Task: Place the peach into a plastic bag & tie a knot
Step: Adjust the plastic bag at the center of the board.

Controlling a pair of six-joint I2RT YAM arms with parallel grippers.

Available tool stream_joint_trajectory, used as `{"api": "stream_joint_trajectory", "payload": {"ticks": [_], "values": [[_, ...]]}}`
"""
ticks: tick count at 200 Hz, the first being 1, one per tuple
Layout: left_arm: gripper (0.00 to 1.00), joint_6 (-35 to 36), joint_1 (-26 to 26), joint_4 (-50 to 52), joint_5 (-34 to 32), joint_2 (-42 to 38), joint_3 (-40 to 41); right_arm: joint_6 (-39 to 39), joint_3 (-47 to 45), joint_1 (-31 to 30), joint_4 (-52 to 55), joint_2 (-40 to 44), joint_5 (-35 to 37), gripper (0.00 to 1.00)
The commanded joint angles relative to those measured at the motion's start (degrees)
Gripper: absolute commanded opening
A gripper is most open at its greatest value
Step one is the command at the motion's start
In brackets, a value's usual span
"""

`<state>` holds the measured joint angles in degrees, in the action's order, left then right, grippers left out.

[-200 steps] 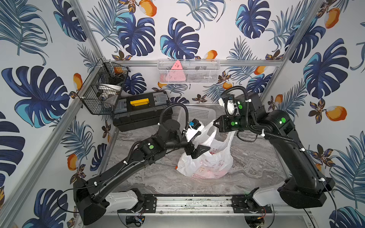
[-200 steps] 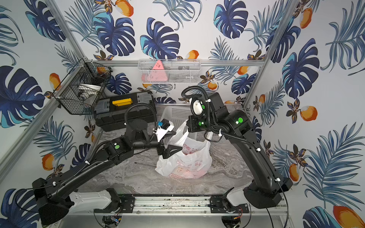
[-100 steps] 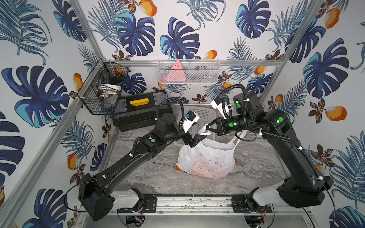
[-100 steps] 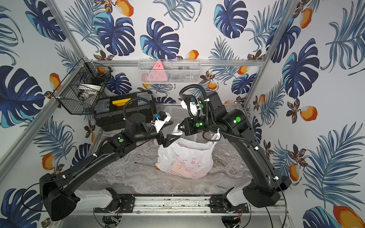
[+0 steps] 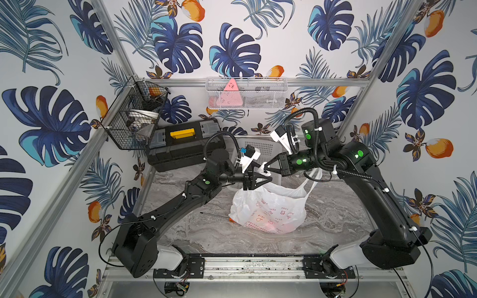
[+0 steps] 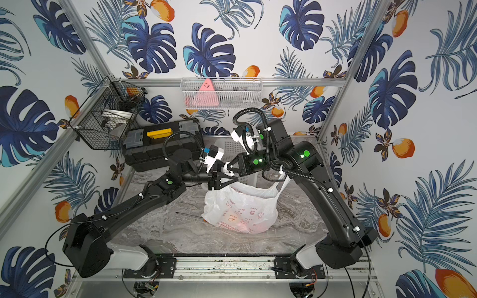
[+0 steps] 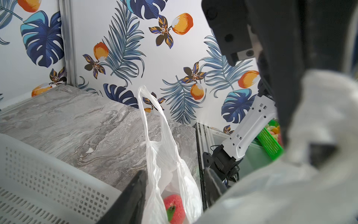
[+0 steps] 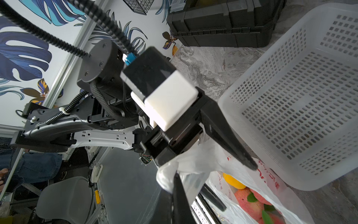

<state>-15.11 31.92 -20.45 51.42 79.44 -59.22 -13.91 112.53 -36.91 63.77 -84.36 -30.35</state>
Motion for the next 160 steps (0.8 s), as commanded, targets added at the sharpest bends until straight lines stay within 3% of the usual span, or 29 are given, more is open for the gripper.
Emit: {"api": "stream_joint_trajectory", "payload": {"ticks": [1, 42, 78, 87, 120, 160], "values": [[0.36, -2.8, 0.0, -5.8, 1.4, 0.0, 1.2, 0.1, 0.2, 1.0, -2.3, -0.4, -1.3, 0.05], [0.36, -2.4, 0.0, -4.7, 0.1, -1.0, 3.2, -0.3, -0.6, 3.1, -3.9, -0.8, -2.8, 0.05], [0.08, -2.6, 0.0, -4.6, -1.8, -1.3, 3.1, -1.0, -2.1, 3.9, -5.0, -0.9, -2.0, 0.09], [0.00, -2.9, 0.0, -4.4, -2.6, -1.3, 2.8, -1.7, -3.0, 4.0, -5.7, -0.4, -1.6, 0.14], [0.00, -4.8, -0.3, -4.1, -8.6, -2.6, 3.9, -4.6, -7.6, 7.6, -7.5, 4.1, 2.8, 0.46], [0.00, -7.0, -1.1, -2.9, -16.2, -5.2, 5.8, -7.5, -21.5, 17.1, -7.0, 17.9, 9.6, 0.66]]}}
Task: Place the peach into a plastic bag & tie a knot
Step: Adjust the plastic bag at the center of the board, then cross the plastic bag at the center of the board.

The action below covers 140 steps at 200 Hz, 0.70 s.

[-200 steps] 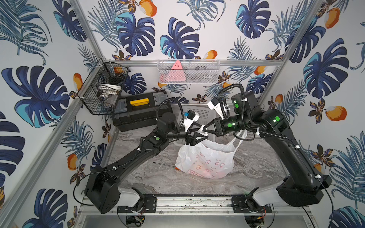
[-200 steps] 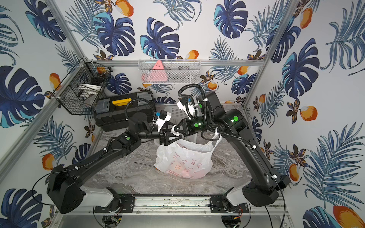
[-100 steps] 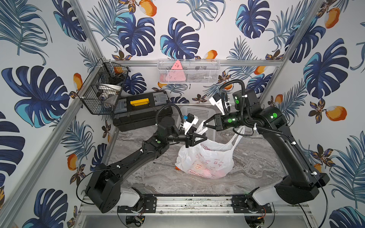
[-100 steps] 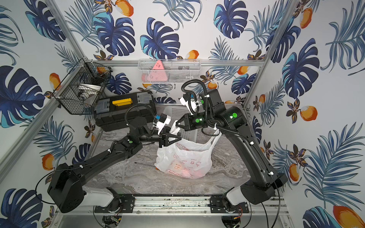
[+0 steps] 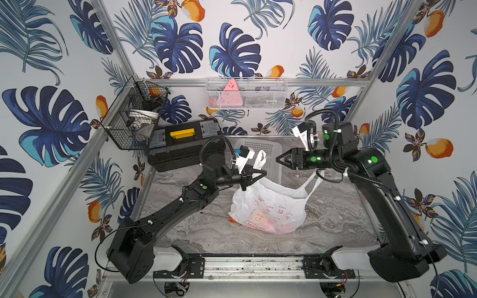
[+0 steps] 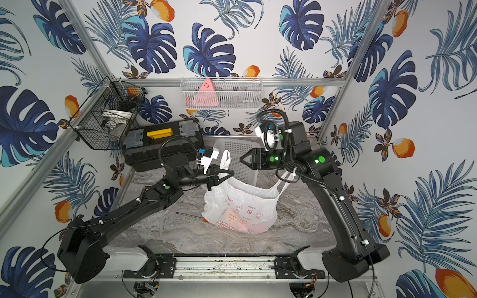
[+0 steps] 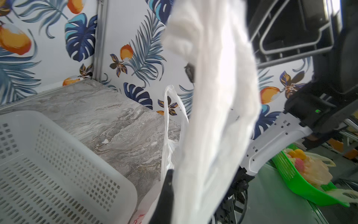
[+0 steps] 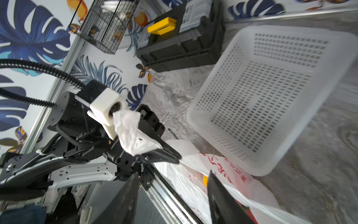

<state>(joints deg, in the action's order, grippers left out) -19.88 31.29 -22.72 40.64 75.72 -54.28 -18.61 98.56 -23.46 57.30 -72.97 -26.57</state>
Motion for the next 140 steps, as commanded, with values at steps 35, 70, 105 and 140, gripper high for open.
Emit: {"api": "stream_joint_trajectory", "payload": {"ticks": [35, 70, 105, 140], "values": [[0.00, -3.6, -1.9, 0.5, -8.2, -2.7, 2.5, -4.3, -21.6, 10.6, 1.7, 15.1, 9.8, 0.74], [0.00, -5.2, -5.3, 0.7, -9.7, -5.9, 6.8, -6.6, -31.1, 14.5, -1.4, 17.6, 10.6, 0.77], [0.00, -6.7, -7.5, -0.3, -7.0, -6.6, 8.3, -9.3, -40.0, 15.1, -14.3, 16.1, 1.1, 0.76], [0.00, -8.0, -7.6, -1.4, -5.1, -5.7, 8.5, -13.4, -46.4, 15.1, -30.9, 13.9, -0.9, 0.75]]}}
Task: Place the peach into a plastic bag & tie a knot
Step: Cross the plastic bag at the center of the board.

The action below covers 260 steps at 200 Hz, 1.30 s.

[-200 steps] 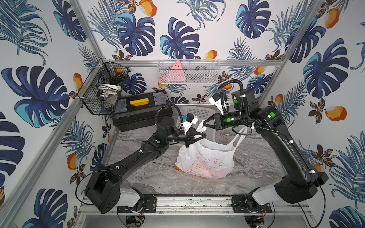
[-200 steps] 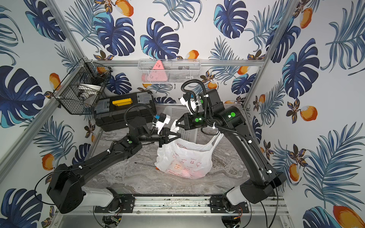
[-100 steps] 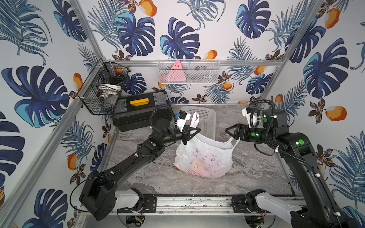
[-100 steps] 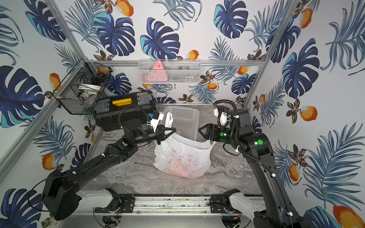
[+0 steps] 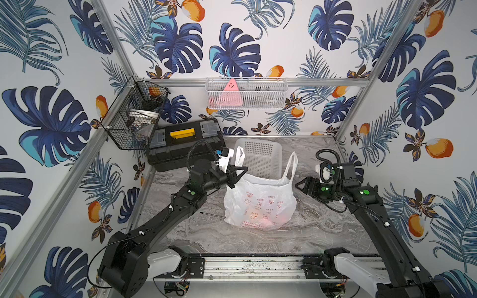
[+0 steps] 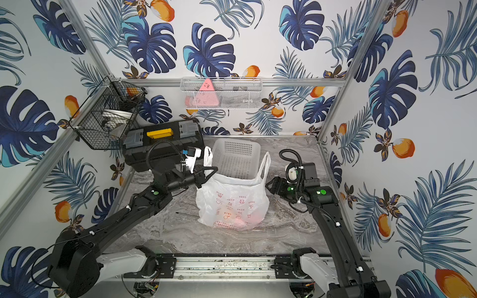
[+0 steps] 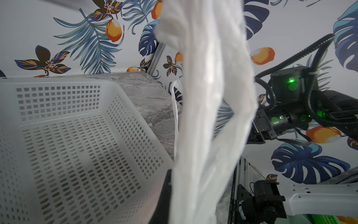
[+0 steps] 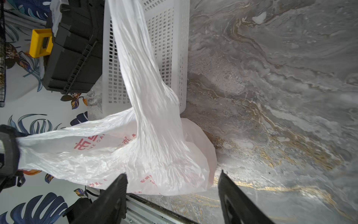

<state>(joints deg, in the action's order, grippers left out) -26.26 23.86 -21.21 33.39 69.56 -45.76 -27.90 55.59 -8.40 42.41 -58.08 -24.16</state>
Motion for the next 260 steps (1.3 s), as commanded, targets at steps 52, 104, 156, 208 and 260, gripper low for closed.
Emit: {"api": "stream_joint_trajectory", "payload": {"ticks": [52, 104, 156, 208, 260], "values": [[0.00, -3.4, -0.2, -4.5, 4.0, 1.4, -0.8, -4.5, -6.5, 0.1, -31.1, -9.5, -3.4, 0.75], [0.00, -6.0, -0.2, -7.0, 4.8, 2.5, -0.9, -6.6, -8.4, 0.0, -41.2, -16.4, -9.9, 0.69], [0.00, -7.4, 0.3, -7.6, 4.7, 3.2, -1.3, -8.9, -10.5, -2.8, -46.7, -19.4, -8.8, 0.59], [0.00, -7.5, 0.5, -3.9, 3.8, 2.0, -1.8, -7.0, -9.8, -3.9, -44.5, -19.3, -4.3, 0.14], [0.00, -1.4, 0.6, 33.9, -0.8, 4.7, -14.8, 3.6, -7.0, -7.2, -31.4, -9.2, 2.3, 0.00]]}}
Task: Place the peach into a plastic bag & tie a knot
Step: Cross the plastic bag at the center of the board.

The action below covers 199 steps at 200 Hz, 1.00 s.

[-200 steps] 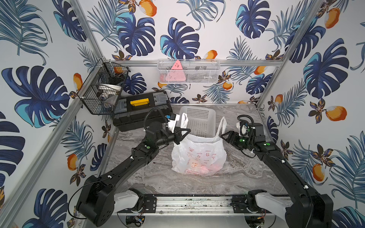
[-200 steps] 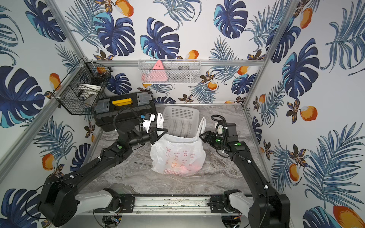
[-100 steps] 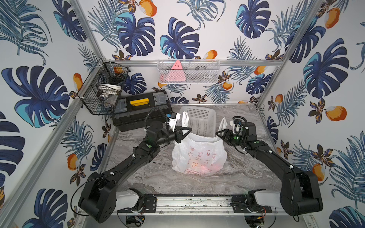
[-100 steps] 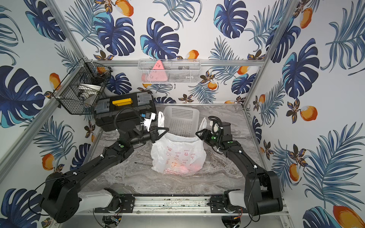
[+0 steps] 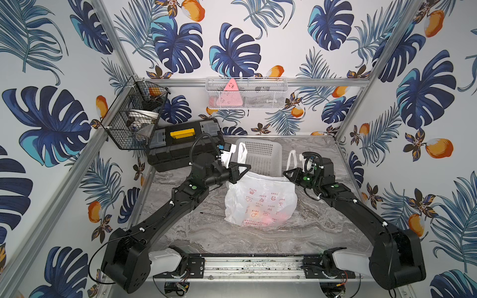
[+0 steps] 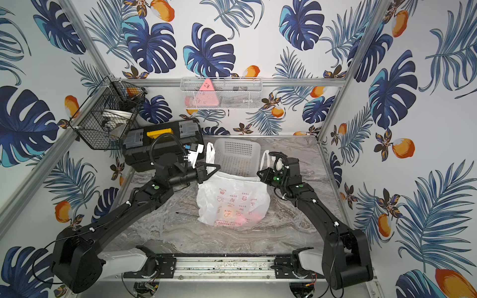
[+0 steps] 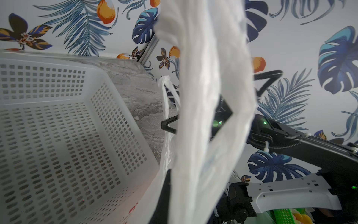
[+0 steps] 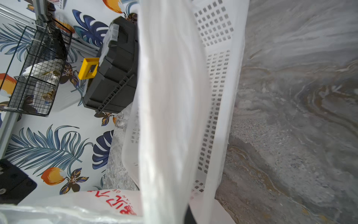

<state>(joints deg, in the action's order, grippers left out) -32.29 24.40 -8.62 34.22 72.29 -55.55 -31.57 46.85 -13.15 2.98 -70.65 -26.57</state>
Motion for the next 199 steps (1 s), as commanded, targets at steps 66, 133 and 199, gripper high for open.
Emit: {"api": "stream_joint_trajectory", "payload": {"ticks": [66, 133, 199], "values": [[0.00, 10.4, 4.4, 33.3, 9.9, 7.8, -11.5, 25.0, 7.1, -24.9, 18.8, 8.5, 23.3, 0.00], [0.03, 20.5, 4.9, 40.5, 19.5, 14.3, -16.7, 37.1, 11.6, -34.8, 22.3, 7.3, 26.3, 0.00], [0.26, 23.7, 4.5, 40.4, 23.4, 13.4, -15.6, 41.3, 16.4, -35.9, 27.1, 2.3, 28.2, 0.00]]}}
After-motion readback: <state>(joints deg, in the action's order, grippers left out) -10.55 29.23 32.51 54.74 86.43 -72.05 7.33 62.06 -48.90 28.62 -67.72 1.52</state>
